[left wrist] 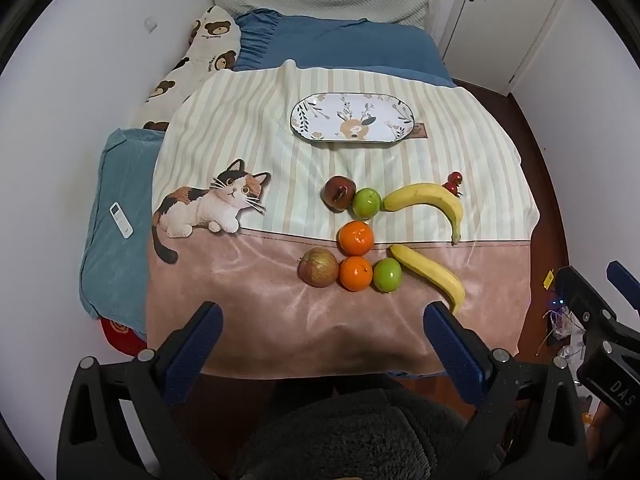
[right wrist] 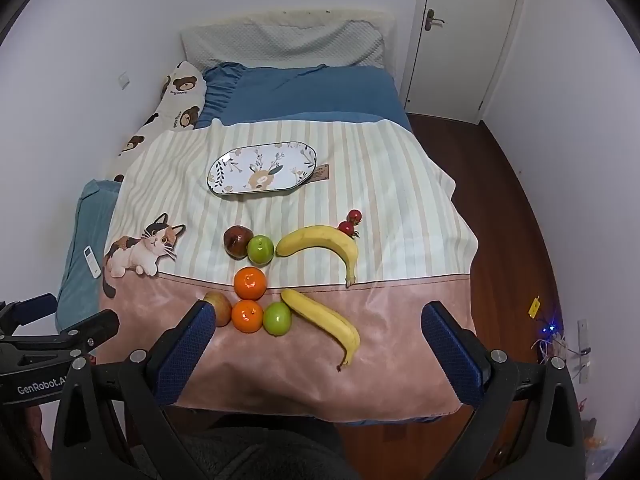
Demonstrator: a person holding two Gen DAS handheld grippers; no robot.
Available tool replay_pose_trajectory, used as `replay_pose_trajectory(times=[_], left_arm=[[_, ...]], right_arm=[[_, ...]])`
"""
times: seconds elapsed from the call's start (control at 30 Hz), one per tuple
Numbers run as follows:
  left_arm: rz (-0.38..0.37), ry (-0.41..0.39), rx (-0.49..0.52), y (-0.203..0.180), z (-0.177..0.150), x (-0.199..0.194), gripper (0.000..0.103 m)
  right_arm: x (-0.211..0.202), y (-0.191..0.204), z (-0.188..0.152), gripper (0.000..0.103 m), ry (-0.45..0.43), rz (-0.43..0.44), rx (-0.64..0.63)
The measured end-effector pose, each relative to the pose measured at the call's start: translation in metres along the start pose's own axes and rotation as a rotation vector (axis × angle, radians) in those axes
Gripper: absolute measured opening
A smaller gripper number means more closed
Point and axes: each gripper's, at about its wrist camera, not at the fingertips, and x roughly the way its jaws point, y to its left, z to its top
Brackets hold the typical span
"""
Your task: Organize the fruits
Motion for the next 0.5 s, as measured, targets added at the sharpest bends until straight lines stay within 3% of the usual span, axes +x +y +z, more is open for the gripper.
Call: replay_pose_trajectory(times=[0.5], left_arm=[[-0.002,0.001,-0.003,-0.0028,0.0037,-0.0018,0.103]], right_arm=[[0.0029,0.0012,0.002,0.103,0.001,0.002,-0.007]])
